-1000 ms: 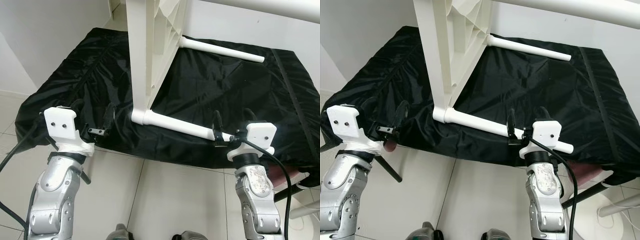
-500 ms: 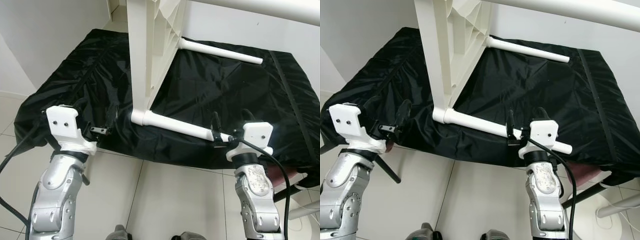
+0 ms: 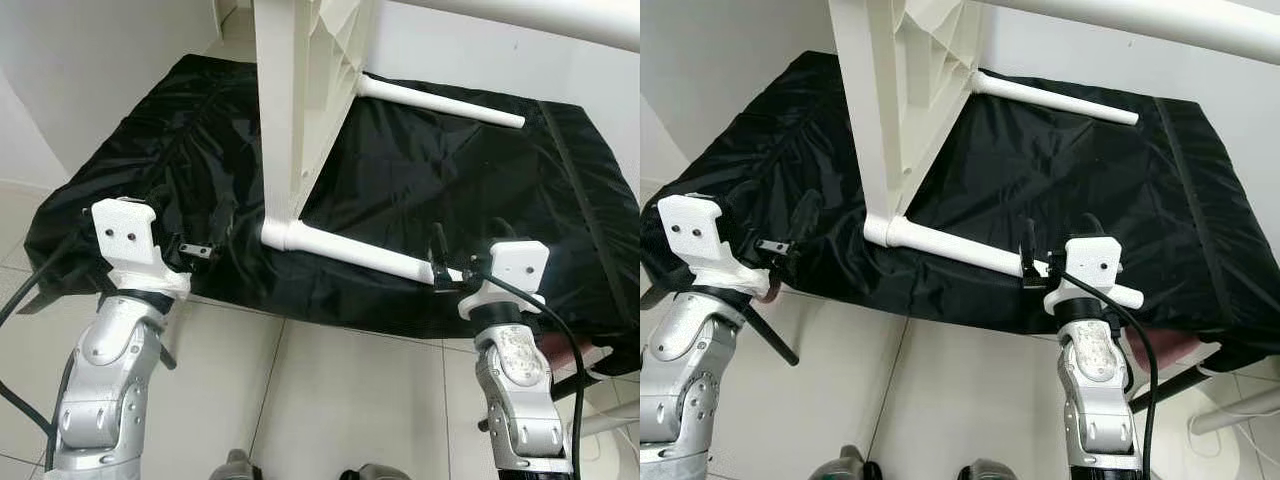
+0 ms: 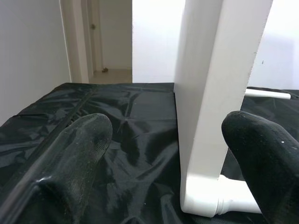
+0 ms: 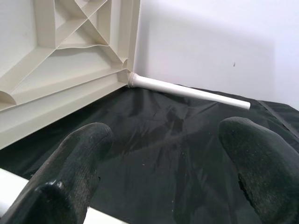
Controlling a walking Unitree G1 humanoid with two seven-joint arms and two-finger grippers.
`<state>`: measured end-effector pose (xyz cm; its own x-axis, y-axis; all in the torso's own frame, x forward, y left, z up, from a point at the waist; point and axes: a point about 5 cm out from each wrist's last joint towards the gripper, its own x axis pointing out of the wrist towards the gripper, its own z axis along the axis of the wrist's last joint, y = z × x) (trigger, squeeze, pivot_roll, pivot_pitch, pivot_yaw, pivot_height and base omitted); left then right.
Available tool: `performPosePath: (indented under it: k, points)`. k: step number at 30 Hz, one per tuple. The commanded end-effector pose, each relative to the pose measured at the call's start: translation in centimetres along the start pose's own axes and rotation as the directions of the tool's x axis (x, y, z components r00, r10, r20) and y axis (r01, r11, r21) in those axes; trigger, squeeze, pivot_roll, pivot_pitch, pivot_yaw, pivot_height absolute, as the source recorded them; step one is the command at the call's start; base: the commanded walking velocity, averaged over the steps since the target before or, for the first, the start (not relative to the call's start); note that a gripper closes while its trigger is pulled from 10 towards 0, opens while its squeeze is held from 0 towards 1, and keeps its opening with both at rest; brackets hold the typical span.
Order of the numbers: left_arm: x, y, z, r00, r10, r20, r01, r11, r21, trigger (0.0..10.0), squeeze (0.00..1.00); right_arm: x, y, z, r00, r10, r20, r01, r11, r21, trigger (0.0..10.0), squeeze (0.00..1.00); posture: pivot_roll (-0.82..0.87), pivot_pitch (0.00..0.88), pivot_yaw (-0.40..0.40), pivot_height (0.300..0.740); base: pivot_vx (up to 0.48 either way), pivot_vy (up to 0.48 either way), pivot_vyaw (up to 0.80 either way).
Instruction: Building children table
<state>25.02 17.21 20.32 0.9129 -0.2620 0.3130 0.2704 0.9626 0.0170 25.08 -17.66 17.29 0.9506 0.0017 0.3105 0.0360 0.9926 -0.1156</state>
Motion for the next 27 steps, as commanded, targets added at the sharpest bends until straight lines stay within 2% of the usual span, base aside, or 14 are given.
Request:
performPosePath:
  k: [1, 6, 9, 11, 13, 16, 17, 21, 22, 23, 27]
  points:
    - [-0.2, -0.1, -0.4, 1.0, -0.006, -0.019, 0.006, 1.0, -0.008, 10.0, 0.0, -0.1, 0.0, -0.4, 1.0, 0.004, -0.021, -0.004, 1.0, 0.004, 10.0, 0.0, -0.03, 0.089, 0.01, 0.74, 0.0, 0.0, 0.0]
    - [-0.6, -0.6, -0.5, 1.0, -0.015, -0.026, 0.014, 1.0, -0.018, 10.0, 0.0, -0.2, 0.0, -0.3, 1.0, -0.006, -0.018, 0.006, 1.0, 0.001, 10.0, 0.0, -0.03, 0.096, 0.011, 0.74, 0.0, 0.0, 0.0]
    - [-0.7, -1.3, -0.7, 0.998, -0.044, -0.034, 0.043, 0.999, -0.034, 10.0, 0.0, -0.4, 0.0, -0.4, 1.0, -0.012, -0.021, 0.012, 1.0, -0.003, 10.0, 0.0, -0.03, 0.082, 0.011, 0.74, 0.0, 0.0, 0.0]
    - [-0.6, -2.4, -1.1, 0.994, -0.095, -0.059, 0.092, 0.994, -0.057, 10.0, 0.0, -0.5, 0.0, -0.4, 1.0, -0.019, -0.023, 0.019, 1.0, -0.001, 10.0, 0.0, -0.03, 0.087, 0.012, 0.74, 0.0, 0.0, 0.0]
    - [-0.6, -2.7, -1.2, 0.992, -0.108, -0.065, 0.104, 0.993, -0.063, 10.0, 0.0, -0.4, 0.0, -0.5, 1.0, -0.02, -0.022, 0.02, 1.0, 0.0, 10.0, 0.0, -0.03, 0.087, 0.012, 0.74, 0.0, 0.0, 0.0]
    - [-0.1, -3.4, -1.9, 0.985, -0.131, -0.117, 0.125, 0.991, -0.051, 10.0, 0.0, -0.2, 0.2, -0.2, 1.0, -0.014, -0.009, 0.014, 1.0, 0.001, 10.0, 0.0, -0.03, 0.08, 0.017, 0.74, 0.0, 0.0, 0.0]
    - [0.5, -3.7, -2.3, 0.98, -0.134, -0.148, 0.13, 0.991, -0.034, 10.0, 0.0, 0.0, 0.3, -0.2, 1.0, -0.015, -0.006, 0.015, 1.0, -0.001, 10.0, 0.0, -0.03, 0.075, 0.021, 0.74, 0.0, 0.0, 0.0]
    - [1.2, -3.9, -2.7, 0.975, -0.134, -0.179, 0.134, 0.991, -0.013, 10.0, 0.0, 0.1, 0.3, -0.3, 1.0, -0.017, -0.005, 0.017, 1.0, -0.002, 10.0, 0.0, -0.03, 0.075, 0.021, 0.74, 0.0, 0.0, 0.0]
    - [1.7, -3.9, -2.6, 0.976, -0.119, -0.181, 0.12, 0.993, -0.009, 10.0, 0.0, 0.3, 0.2, -0.3, 1.0, -0.022, 0.001, 0.022, 1.0, -0.011, 10.0, 0.0, -0.03, 0.07, 0.03, 0.74, 0.0, 0.0, 0.0]
    - [2.8, -3.7, -2.5, 0.981, -0.072, -0.178, 0.07, 0.997, -0.017, 10.0, 0.0, 1.0, -0.2, -0.1, 0.999, -0.038, 0.02, 0.039, 0.999, -0.019, 10.0, 0.0, -0.04, 0.068, 0.031, 0.74, 0.0, 0.0, 0.0]
    - [3.8, -3.4, -2.4, 0.985, -0.007, -0.171, 0.005, 1.0, -0.011, 10.0, 0.0, 1.4, -0.5, 0.2, 0.998, -0.05, 0.034, 0.05, 0.998, -0.026, 10.0, 0.0, -0.04, 0.061, 0.036, 0.74, 0.0, 0.0, 0.0]
